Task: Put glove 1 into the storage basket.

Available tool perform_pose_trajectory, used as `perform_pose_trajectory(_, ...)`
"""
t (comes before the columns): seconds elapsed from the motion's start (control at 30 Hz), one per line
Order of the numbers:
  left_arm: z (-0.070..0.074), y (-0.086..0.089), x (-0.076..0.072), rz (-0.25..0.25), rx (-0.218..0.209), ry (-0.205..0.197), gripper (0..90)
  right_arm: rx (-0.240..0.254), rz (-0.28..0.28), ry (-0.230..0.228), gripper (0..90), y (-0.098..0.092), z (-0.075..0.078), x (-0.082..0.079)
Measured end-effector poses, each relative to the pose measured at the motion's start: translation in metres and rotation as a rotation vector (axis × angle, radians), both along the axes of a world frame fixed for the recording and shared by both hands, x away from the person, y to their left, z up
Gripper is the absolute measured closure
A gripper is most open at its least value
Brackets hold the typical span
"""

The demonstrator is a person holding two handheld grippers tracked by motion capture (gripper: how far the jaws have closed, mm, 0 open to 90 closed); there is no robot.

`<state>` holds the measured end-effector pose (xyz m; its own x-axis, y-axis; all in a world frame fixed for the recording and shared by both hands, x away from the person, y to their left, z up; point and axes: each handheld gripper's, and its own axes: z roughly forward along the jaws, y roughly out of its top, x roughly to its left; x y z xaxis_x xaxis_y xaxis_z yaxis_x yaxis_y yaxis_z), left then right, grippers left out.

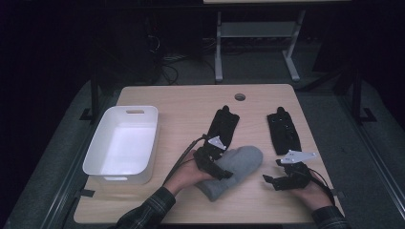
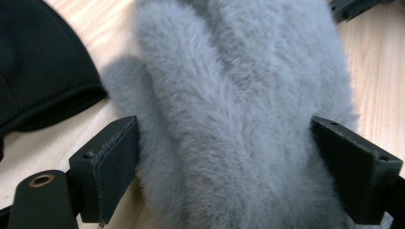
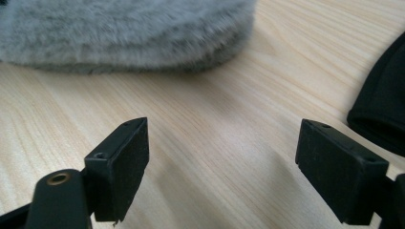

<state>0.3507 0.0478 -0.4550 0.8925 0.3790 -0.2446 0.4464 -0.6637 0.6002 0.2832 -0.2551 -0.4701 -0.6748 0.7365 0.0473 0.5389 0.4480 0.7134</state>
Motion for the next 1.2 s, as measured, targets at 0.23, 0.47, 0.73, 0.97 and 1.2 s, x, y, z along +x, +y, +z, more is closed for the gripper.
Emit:
perform_pose_trajectory(0.23, -0.006, 0.0, 0.001, 0.001, 0.001, 0.017, 12.8, -0.001, -0.019, -0.017, 17.1, -0.003, -0.001, 0.001)
perform_pose_trajectory(0.47, -0.005, 0.001, 0.0, -0.043, -0.028, 0.059, 36.1, -0.032, -0.02, -0.018, 14.9, -0.001, -0.007, 0.002)
perform_pose_trajectory(0.73, -0.001, 0.0, -0.003, -0.087, -0.021, 0.047, 62.1, -0.009, -0.015, -0.019, 13.1, -0.001, -0.011, 0.002)
perform_pose_trajectory(0.97, 0.007, 0.002, -0.005, -0.077, -0.022, 0.041, 68.8, -0.001, -0.012, -0.021, 12.9, -0.002, -0.012, 0.002)
perform_pose_trajectory(1.2, 0.024, 0.009, -0.008, -0.076, -0.028, 0.027, 68.6, -0.002, -0.011, -0.02, 12.9, -0.002, -0.012, 0.002)
